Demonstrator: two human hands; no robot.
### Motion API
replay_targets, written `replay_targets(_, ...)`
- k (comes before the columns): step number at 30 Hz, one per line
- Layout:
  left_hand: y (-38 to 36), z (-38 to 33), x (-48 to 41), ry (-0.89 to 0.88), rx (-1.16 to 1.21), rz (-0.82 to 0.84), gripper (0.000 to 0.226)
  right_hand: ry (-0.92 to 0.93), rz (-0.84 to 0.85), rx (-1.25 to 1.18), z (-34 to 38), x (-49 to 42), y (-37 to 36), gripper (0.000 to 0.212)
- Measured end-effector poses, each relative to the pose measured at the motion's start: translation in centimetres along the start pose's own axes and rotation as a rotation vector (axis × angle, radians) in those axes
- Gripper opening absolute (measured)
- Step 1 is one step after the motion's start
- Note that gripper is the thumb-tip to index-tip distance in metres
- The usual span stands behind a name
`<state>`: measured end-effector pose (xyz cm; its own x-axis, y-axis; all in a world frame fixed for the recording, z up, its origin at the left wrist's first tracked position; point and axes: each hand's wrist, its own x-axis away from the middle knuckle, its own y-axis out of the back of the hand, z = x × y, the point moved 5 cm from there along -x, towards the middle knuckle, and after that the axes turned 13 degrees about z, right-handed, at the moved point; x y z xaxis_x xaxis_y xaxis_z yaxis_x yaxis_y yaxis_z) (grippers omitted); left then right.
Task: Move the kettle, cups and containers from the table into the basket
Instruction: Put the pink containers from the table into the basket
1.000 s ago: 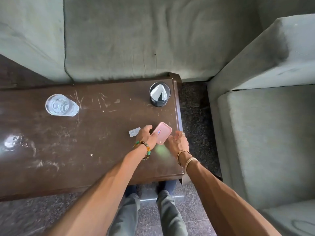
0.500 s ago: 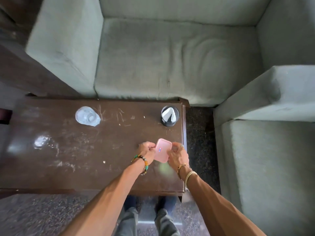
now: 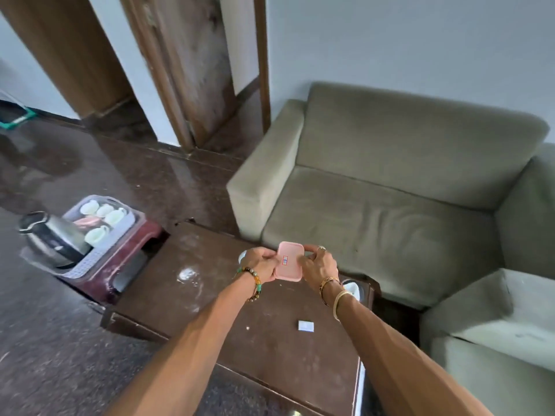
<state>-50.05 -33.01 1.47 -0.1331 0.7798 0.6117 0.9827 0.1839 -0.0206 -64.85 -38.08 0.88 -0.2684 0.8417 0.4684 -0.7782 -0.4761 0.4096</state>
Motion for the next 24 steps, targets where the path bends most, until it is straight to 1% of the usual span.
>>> replay_targets(5,7.4,-0.5,5.7,-0.03,0.062,-0.088,0.025,0.079,0.067,0.015,5.7,3.1,-5.9,0.033)
replay_targets(10,16.9,3.2,10.5,-0.015,0.145,-0.137,0.013,0.124,0.164,0.07,9.3,5.9,-15.4,0.029)
replay_targets(15,27.2,7.2,16.4,-0.026,0.195,-0.211,0.017,0.212,0.301,0.169,13.0,9.9,-26.8,0.031)
replay_targets(19,35.9,8.0,21.4,-0.101,0.189,-0.284,0.026,0.309,0.378,0.217,18.4,12.9,-34.9,0.029)
replay_targets(21,39.7,8.1,23.3,-0.122,0.199,-0.33,0.025,0.35,0.413,0.22,21.0,13.9,-38.3,0.027)
replay_targets(24,45.0,9.0,25.6,-0.152,0.281,-0.381,0.022,0.404,0.468,0.238,24.5,14.7,-43.5,0.029)
